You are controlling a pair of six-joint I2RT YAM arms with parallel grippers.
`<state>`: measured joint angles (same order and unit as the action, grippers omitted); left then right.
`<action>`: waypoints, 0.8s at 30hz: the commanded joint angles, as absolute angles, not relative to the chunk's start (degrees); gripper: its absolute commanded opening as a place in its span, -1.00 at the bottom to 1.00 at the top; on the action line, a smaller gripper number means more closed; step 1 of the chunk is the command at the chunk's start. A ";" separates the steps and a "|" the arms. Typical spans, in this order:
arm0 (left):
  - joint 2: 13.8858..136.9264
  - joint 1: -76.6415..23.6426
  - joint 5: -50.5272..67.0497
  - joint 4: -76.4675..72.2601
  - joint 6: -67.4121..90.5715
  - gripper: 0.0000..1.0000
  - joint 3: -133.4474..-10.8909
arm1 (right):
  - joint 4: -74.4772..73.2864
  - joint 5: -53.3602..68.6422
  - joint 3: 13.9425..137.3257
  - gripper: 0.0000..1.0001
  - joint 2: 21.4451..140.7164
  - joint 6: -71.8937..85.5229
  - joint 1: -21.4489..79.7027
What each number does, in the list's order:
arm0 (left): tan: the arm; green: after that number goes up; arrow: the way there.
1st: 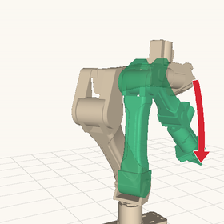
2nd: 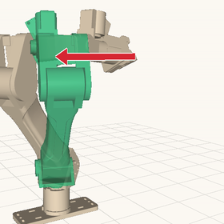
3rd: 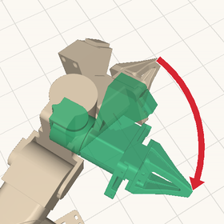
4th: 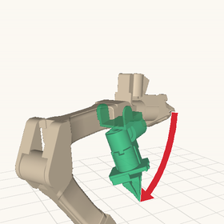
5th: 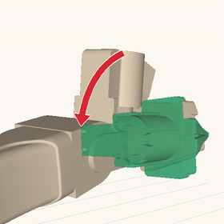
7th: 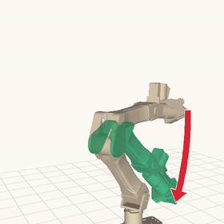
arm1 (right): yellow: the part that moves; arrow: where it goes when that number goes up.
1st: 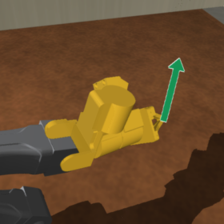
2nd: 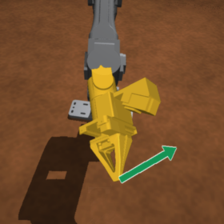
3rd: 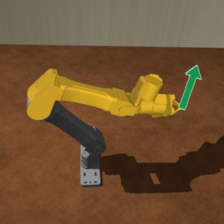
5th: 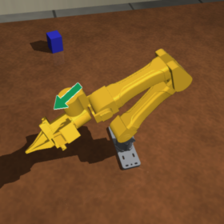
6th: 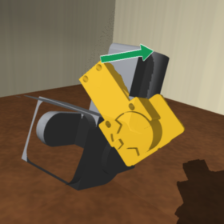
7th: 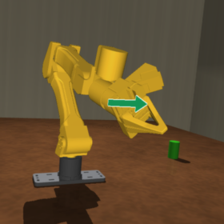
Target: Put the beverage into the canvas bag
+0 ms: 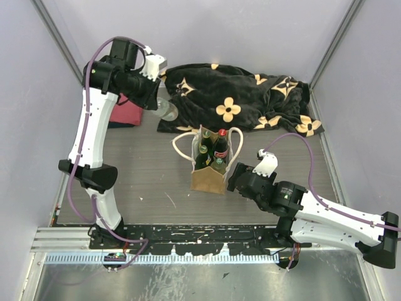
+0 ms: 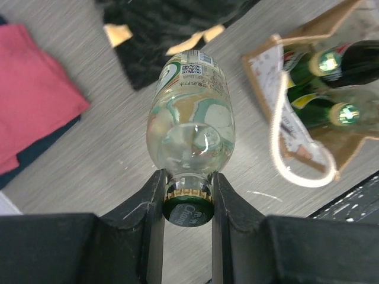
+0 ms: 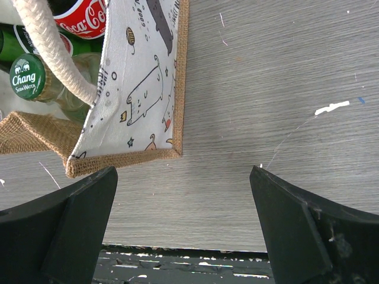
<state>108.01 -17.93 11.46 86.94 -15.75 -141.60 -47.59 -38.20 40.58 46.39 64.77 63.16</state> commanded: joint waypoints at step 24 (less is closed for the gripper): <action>92.75 -35.73 20.48 81.44 -8.61 -1.00 -132.17 | -35.25 -39.98 44.13 0.83 51.92 64.75 63.02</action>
